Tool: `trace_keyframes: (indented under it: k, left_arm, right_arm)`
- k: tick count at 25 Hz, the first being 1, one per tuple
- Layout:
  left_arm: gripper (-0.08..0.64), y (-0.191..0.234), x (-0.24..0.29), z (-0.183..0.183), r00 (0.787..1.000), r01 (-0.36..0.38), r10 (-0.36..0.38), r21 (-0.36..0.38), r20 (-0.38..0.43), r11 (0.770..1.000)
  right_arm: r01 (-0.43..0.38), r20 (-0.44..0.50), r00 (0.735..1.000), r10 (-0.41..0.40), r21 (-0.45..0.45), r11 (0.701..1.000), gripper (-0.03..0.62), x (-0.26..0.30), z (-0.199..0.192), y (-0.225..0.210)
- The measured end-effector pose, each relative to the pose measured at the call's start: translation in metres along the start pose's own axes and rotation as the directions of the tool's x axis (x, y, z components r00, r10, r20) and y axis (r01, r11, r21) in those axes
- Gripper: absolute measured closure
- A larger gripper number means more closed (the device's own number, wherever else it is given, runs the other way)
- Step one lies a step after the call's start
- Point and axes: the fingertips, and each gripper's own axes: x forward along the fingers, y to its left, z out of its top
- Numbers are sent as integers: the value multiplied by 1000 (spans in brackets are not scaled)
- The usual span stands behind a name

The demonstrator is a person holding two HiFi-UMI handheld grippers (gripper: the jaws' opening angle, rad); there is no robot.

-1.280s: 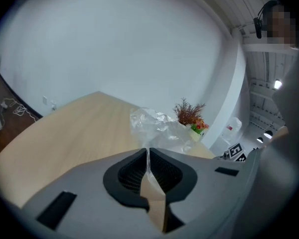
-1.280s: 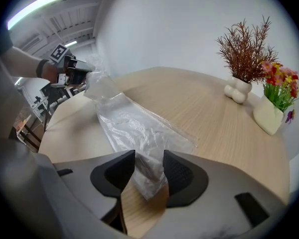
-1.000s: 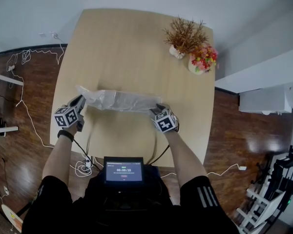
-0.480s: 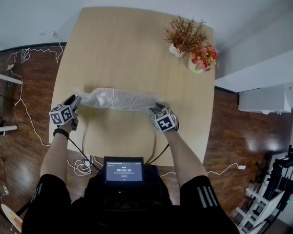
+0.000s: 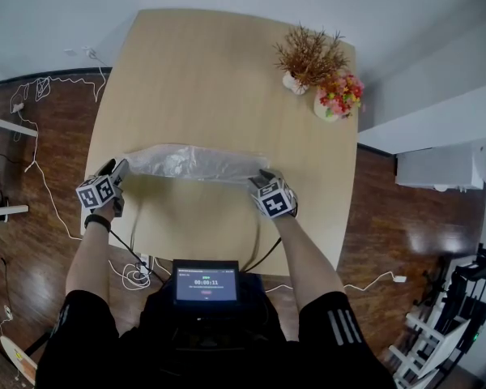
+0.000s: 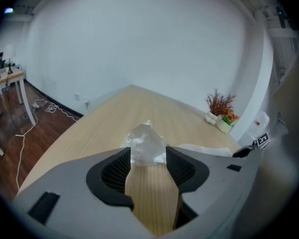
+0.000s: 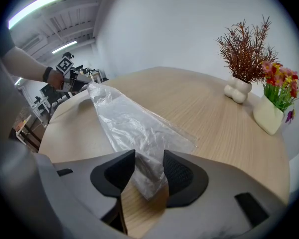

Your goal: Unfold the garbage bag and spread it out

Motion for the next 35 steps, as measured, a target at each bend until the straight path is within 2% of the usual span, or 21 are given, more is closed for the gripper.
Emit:
trace_keyframes:
  k: [3,8,13,15,17,20,22,25,28,35]
  left_arm:
    - [337,8,-14,14,997,-34,36,-20,70,999]
    - [325,13,-29,44,985,-92,87,22,147,996]
    - [325,-26,-40,98,962,-91,45,164,268,982]
    - [327,-48,-37,111,962,-57,-7,229,271,972]
    - [327,-65,-24,109,976,-14,-49,289,212,957]
    - [339,-73,4,81,996,56,-72,296,43,954]
    - [339,-68,22,52,995,73,-51,299,-82,952]
    - [339,-51,41,12,974,63,23,366,-225,928]
    - [339,-36,51,-13,957,55,69,411,-281,910]
    - [337,-27,60,-39,945,48,106,450,-310,892]
  right_arm:
    - [2,0,1000,-2,-2,1000,383,-1,1,0]
    - [0,-4,1000,0,-1,1000,383,-1,-1,0]
    - [3,0,1000,-3,-12,1000,382,-1,1,-1]
    - [1,-8,1000,-1,-10,1000,382,0,0,-1]
    - [0,-10,1000,0,-8,1000,382,-1,0,-1]
    - [1,-11,1000,-1,-7,1000,382,-1,0,1]
    - [-1,-10,1000,1,-8,1000,382,0,0,0]
    - [-5,-15,1000,5,-9,1000,381,0,0,0]
    - [-8,-14,1000,8,-16,1000,380,-1,-1,0]
    - [3,-10,1000,-4,-35,999,379,-4,-4,-2]
